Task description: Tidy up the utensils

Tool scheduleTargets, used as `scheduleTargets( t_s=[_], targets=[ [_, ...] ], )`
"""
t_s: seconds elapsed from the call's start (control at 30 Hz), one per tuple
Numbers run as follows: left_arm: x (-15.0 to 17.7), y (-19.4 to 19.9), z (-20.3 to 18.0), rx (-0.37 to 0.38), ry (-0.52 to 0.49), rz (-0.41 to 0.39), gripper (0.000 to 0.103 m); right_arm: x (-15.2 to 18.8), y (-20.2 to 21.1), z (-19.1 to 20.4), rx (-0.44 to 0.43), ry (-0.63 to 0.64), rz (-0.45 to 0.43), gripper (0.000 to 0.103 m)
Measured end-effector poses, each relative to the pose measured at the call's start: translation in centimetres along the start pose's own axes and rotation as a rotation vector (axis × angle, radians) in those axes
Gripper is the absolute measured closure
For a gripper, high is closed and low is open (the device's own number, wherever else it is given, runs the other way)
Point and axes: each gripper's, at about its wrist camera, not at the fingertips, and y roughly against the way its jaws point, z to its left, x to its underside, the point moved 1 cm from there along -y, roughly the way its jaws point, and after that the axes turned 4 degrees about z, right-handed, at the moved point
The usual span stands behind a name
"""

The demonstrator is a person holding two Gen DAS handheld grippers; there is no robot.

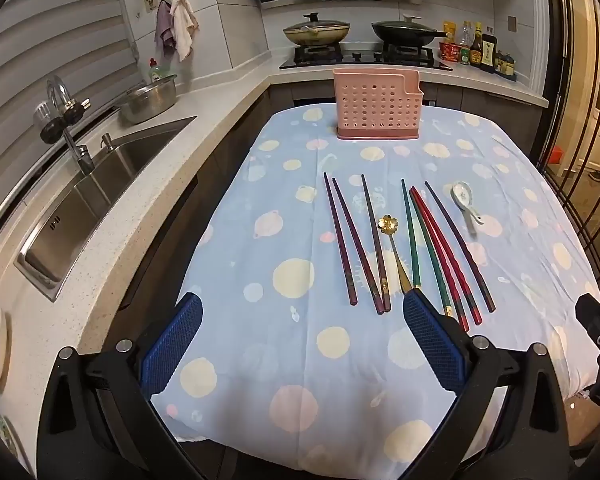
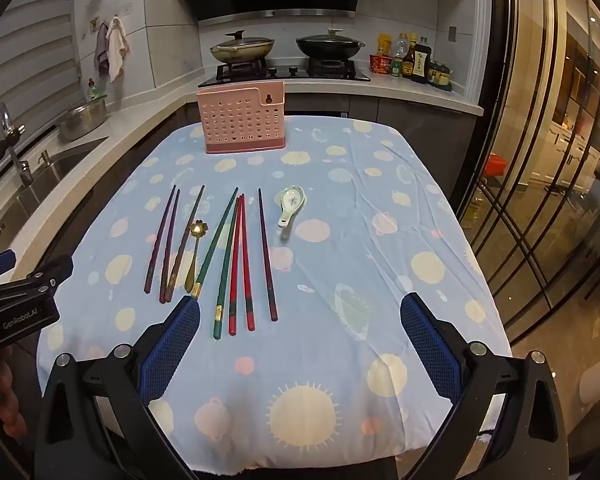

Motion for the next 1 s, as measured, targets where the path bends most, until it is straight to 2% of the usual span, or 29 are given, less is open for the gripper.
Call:
scheduleTargets(
  t_s=[0.17,0.2,1.0],
  targets=[
    [-0.37,-0.44,0.62,0.015,0.009,0.027,0.007,0.07,-0.04,0.00,-0.004,-0.002,0.004,0.007],
    [0.07,-0.51,-0.08,-0.009,-0.007,0.011,0.007,0.08,-0.05,-0.02,-0.004,-0.002,0.003,0.007],
    [0.23,-0.22,0.05,-0.017,-0.009,0.013,0.007,-0.08,0.27,0.11,0.001,0.003,-0.001,0.007]
  ],
)
